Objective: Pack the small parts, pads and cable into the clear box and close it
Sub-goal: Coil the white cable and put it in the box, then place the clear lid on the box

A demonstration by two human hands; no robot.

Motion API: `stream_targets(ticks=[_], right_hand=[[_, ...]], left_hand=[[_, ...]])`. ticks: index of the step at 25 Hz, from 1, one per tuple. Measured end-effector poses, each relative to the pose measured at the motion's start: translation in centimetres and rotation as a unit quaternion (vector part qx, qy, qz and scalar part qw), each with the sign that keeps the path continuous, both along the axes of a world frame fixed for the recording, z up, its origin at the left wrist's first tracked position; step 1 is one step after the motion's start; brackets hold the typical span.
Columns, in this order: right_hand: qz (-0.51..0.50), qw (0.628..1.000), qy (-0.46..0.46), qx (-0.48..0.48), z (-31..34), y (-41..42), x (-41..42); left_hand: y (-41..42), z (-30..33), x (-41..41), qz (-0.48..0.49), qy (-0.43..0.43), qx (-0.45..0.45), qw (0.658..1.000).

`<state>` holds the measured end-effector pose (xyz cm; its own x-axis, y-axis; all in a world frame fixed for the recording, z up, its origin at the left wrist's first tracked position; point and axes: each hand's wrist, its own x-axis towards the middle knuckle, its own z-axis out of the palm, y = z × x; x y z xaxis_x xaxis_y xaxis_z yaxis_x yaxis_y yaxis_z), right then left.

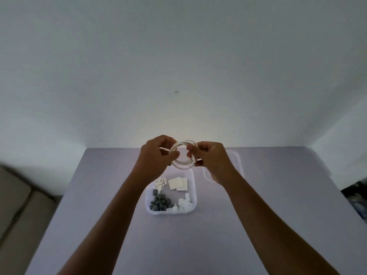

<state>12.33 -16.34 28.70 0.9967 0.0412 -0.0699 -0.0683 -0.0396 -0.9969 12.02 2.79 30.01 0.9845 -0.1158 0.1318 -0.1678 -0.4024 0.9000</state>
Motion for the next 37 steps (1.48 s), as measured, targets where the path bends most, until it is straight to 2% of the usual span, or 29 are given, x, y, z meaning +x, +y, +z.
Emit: stream_targets(ticks=[3,7,11,13,16,22,27,29,31,34,37], right_hand=[[0.003,0.997,0.069,-0.033,-6.3,-0.1,1.8],[0.008,0.984,0.149,-0.098,-15.1,0.4,5.1],[0.041,0.956,0.174,-0.234,-22.3,1.6,7.5],[0.076,0.936,0.159,-0.306,-24.4,2.1,8.0],[0.110,0.918,0.144,-0.352,-26.8,2.8,8.6],[0.123,0.899,0.134,-0.399,-30.1,3.1,9.1],[0.130,0.881,0.141,-0.432,-30.6,3.3,9.1],[0.119,0.892,0.138,-0.413,-29.9,3.0,9.1],[0.073,0.919,0.121,-0.368,-28.2,2.1,9.2],[-0.053,0.955,0.066,-0.284,-25.3,-1.0,9.8],[-0.169,0.944,0.059,-0.278,-24.0,-7.3,11.0]], left_hand=[[-0.4,-7.1,1.6,0.039,0.039,0.073,0.996],[-0.8,-16.3,3.6,0.039,0.112,0.149,0.982],[-1.2,-23.4,5.8,0.040,0.177,0.199,0.963],[-1.2,-25.9,6.3,0.049,0.202,0.213,0.955],[-1.5,-28.7,7.0,0.050,0.223,0.231,0.946],[-1.9,-31.4,7.2,0.043,0.226,0.258,0.939],[-2.0,-31.8,7.1,0.048,0.257,0.273,0.926],[-2.2,-31.0,7.3,0.055,0.244,0.300,0.921],[-3.0,-29.8,7.9,0.073,0.201,0.307,0.928],[-6.0,-27.4,9.7,0.111,0.107,0.226,0.962],[-11.2,-25.8,12.1,0.072,0.044,0.163,0.983]])
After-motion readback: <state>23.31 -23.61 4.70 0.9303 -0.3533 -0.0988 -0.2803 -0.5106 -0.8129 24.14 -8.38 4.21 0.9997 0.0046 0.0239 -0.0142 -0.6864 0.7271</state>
